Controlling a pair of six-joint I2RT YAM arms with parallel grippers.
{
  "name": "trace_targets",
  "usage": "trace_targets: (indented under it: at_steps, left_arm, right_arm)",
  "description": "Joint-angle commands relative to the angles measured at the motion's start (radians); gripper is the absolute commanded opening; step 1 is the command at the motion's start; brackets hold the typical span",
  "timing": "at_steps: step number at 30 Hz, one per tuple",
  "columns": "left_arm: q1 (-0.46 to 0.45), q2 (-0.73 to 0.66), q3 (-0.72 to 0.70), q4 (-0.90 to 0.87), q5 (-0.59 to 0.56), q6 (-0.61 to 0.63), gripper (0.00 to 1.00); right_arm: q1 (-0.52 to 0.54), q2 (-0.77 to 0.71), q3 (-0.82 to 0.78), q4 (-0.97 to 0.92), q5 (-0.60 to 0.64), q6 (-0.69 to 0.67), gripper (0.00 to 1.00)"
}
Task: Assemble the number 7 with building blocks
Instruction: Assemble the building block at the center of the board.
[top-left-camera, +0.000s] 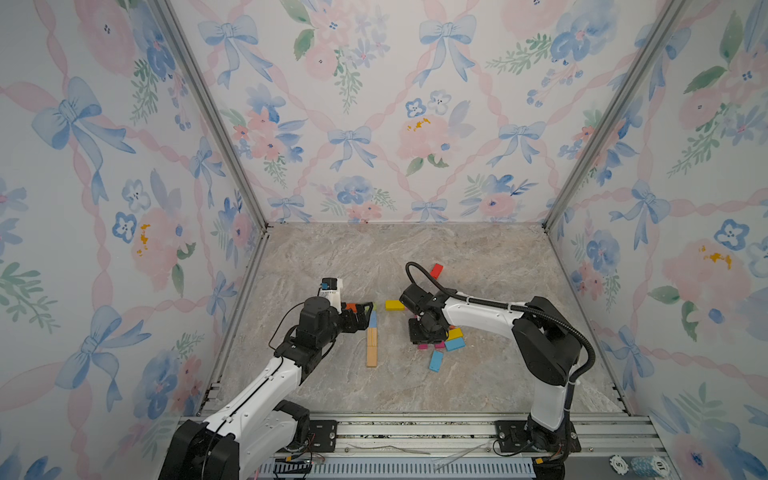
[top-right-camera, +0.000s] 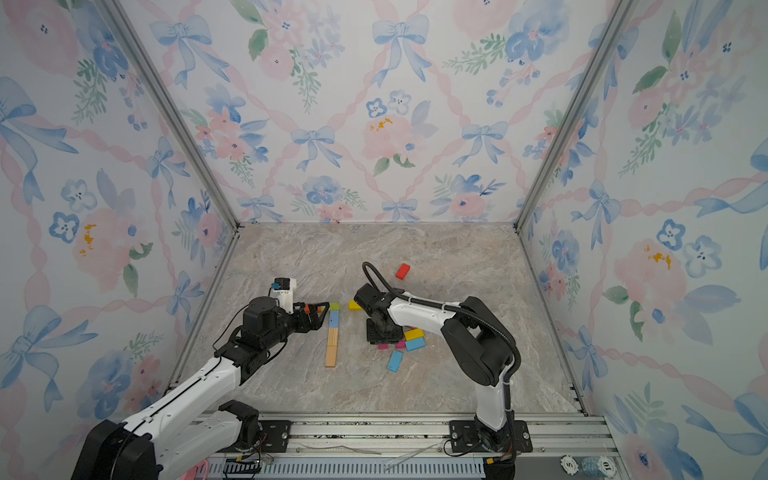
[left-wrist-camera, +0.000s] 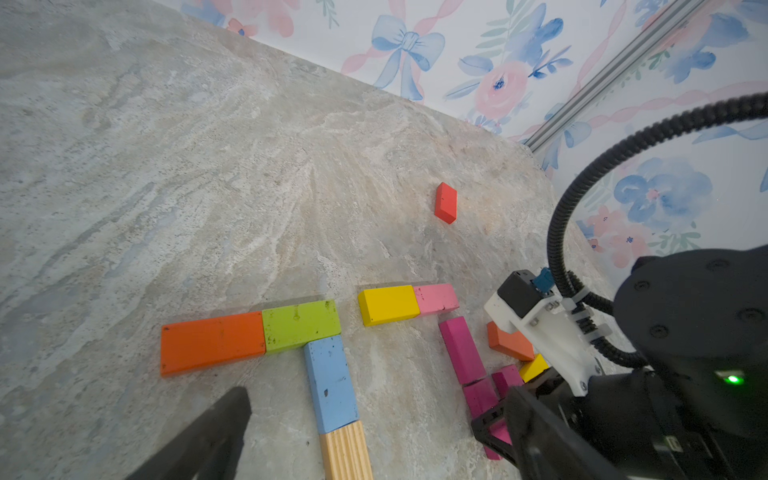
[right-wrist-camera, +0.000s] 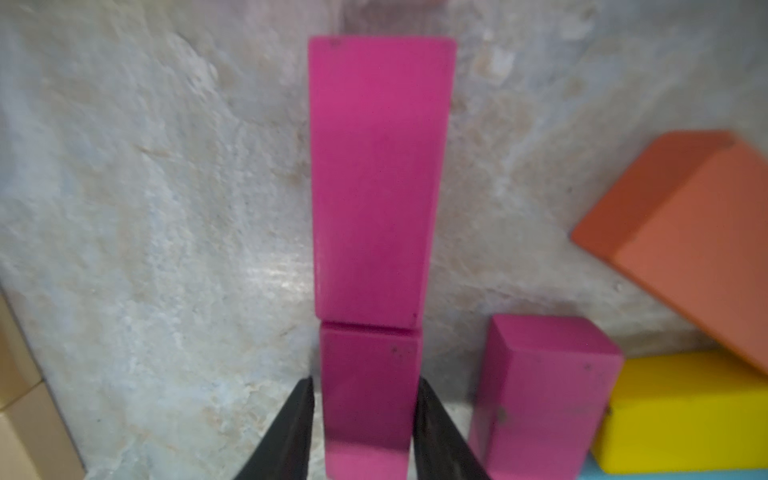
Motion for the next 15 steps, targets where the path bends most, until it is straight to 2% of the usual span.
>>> trace_targets:
  at_steps: [1,9,13,15]
  left_arm:
    - [0.008,0.007,-0.015,0.022,0.016,0.01,0.98]
    - [0.009,-0.006,-0.017,0.02,0.02,0.011,0.98]
    - [0.009,-0.019,-0.007,0.006,0.025,0.009,0.98]
    - [0.009,-0.03,-0.005,-0.002,0.024,0.007,0.98]
  right_arm:
    - [-0.014,0.048,-0.027,-0.004,0.006,0.011,0.55]
    - [-0.013,0.021,-0.036,0.008,0.008,0.02,0.8]
    - [-0.009,-0.037,-0.045,0.015,0.021,0.023,0.98]
    - [-0.005,-0.087,-0.062,0.043,0.025,0.022,0.97]
